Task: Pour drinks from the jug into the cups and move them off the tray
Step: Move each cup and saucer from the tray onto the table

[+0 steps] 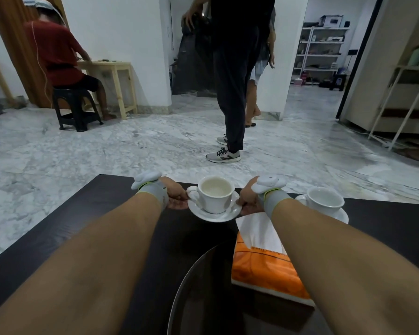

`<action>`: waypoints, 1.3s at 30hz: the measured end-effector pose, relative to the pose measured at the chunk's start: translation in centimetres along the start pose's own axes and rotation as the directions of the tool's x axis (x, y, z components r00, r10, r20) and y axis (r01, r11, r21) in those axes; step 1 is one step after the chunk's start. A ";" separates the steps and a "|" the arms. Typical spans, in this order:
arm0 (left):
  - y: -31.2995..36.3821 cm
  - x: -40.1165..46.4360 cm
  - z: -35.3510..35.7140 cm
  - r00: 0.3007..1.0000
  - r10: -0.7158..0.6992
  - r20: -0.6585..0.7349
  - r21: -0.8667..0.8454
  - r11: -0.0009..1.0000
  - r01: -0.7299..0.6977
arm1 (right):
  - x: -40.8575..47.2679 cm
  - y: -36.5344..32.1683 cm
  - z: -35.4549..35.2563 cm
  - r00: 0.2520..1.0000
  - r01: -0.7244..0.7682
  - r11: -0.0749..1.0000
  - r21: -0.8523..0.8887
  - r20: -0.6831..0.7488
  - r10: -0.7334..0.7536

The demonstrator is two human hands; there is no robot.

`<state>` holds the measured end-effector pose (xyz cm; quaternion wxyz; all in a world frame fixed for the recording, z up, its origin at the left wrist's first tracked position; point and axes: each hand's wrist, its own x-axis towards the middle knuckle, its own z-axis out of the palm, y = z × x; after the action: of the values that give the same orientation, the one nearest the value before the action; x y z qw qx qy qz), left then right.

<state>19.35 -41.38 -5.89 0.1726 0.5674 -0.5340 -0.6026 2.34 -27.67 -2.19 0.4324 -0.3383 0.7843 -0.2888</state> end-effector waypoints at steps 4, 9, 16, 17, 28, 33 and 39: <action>-0.3 2.3 0.7 1.000 -0.025 0.002 0.027 0.999 0.025 | 1.4 0.4 -0.1 0.999 0.020 1.000 -0.011 0.029 -0.020; -0.9 5.0 1.3 0.998 -0.060 0.016 0.029 0.998 0.060 | 3.7 0.7 0.0 1.000 -0.017 0.999 -0.049 -0.018 0.016; -0.9 6.9 1.7 0.998 -0.053 0.030 0.034 0.998 0.052 | 6.1 0.9 0.3 0.999 -0.002 0.998 -0.070 -0.037 -0.001; -0.8 7.1 1.7 0.998 -0.055 0.028 0.041 0.998 0.053 | 6.4 1.0 0.4 0.999 0.006 0.998 -0.065 -0.037 -0.008; -0.5 9.0 0.7 0.998 -0.067 -0.006 0.028 0.997 0.067 | 8.9 0.3 1.2 1.000 0.017 0.998 -0.060 -0.017 -0.018; -0.3 9.2 1.0 0.999 -0.035 -0.020 0.029 0.999 0.035 | 9.3 0.1 1.1 1.000 0.008 0.998 -0.060 -0.009 -0.008; -0.1 9.1 1.0 0.998 -0.022 -0.053 -0.007 1.000 0.022 | 9.4 0.0 1.1 0.999 0.043 0.998 -0.042 -0.008 -0.044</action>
<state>15.87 -48.32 -10.75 0.1819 0.5883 -0.5210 -0.5911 -0.50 -35.19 -7.26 0.4155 -0.3629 0.7845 -0.2833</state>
